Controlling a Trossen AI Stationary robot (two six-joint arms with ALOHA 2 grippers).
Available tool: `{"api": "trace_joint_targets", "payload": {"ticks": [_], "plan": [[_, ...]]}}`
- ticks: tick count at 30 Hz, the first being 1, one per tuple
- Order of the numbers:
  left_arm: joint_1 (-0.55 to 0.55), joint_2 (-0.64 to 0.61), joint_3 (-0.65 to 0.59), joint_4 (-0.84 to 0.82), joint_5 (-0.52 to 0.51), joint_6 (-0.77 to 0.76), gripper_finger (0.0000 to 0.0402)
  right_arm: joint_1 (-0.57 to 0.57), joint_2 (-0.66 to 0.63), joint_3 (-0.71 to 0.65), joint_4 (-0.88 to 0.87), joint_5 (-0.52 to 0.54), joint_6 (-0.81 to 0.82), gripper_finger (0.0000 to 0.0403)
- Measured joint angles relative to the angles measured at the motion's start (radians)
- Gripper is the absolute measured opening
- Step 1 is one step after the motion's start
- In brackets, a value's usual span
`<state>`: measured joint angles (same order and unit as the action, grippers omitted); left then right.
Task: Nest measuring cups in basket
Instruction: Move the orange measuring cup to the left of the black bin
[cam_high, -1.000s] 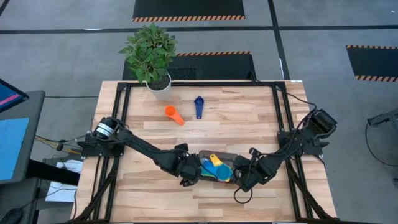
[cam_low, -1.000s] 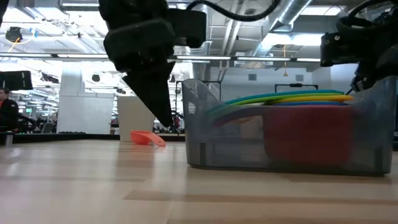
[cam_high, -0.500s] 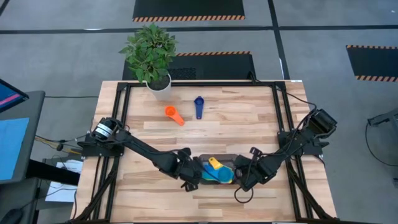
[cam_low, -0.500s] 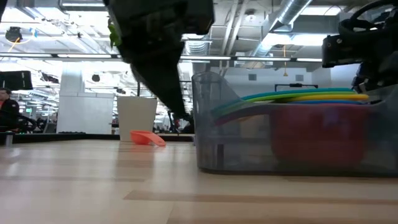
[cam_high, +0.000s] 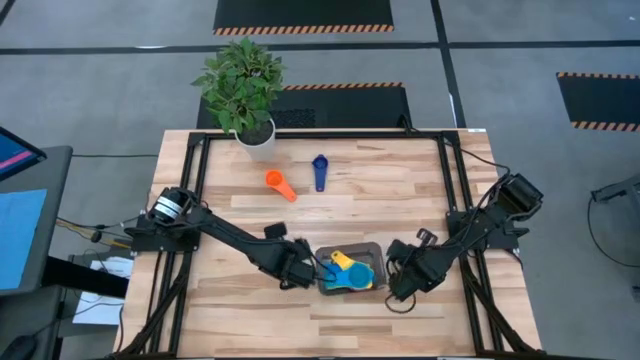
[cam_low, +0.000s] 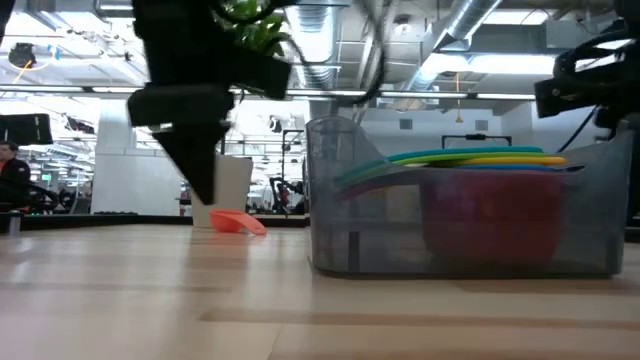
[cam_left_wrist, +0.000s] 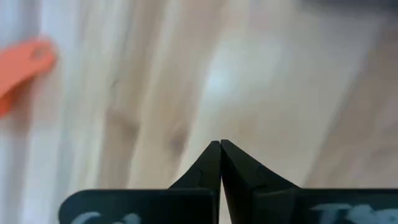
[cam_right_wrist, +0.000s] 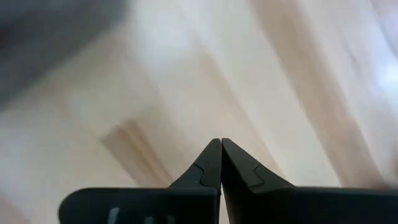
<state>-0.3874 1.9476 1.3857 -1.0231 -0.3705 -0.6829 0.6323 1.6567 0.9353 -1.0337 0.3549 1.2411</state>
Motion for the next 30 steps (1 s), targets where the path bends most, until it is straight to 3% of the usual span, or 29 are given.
{"api": "trace_joint_targets", "payload": {"ticks": [4,7,13,16,18,20,24,26,30], "plan": [[-0.005,-0.041,0.001,-0.153,0.029,-0.069,0.0,0.034,-0.047,0.044,-0.136,-0.101,0.042,0.0016],[-0.012,-0.082,0.002,-0.297,-0.02,-0.116,0.0,0.064,-0.102,0.074,-0.278,-0.074,0.077,0.0009],[0.004,-0.144,0.001,-0.548,-0.301,-0.295,0.0,-0.002,-0.225,0.055,-0.433,0.332,0.323,0.0019],[0.011,-0.191,-0.043,-0.526,-0.401,-0.319,0.0,-0.102,-0.261,0.05,-0.42,0.539,0.326,0.0026],[0.014,-0.228,-0.096,-0.522,-0.438,-0.315,0.0,-0.184,-0.276,0.05,-0.384,0.663,0.275,0.0028],[0.017,-0.272,-0.18,-0.529,-0.456,-0.346,0.0,-0.276,-0.287,0.055,-0.322,0.719,0.181,0.0027],[0.073,-0.409,-0.378,-0.394,-0.516,-0.308,0.0,-0.471,-0.297,0.065,-0.164,0.69,-0.098,0.0023],[0.132,-0.483,-0.468,-0.244,-0.505,-0.177,0.0,-0.562,-0.301,0.067,-0.076,0.634,-0.251,0.002],[0.289,-0.615,-0.599,0.088,-0.404,0.242,0.0,-0.732,-0.31,0.067,0.104,0.475,-0.583,0.0016]]}}
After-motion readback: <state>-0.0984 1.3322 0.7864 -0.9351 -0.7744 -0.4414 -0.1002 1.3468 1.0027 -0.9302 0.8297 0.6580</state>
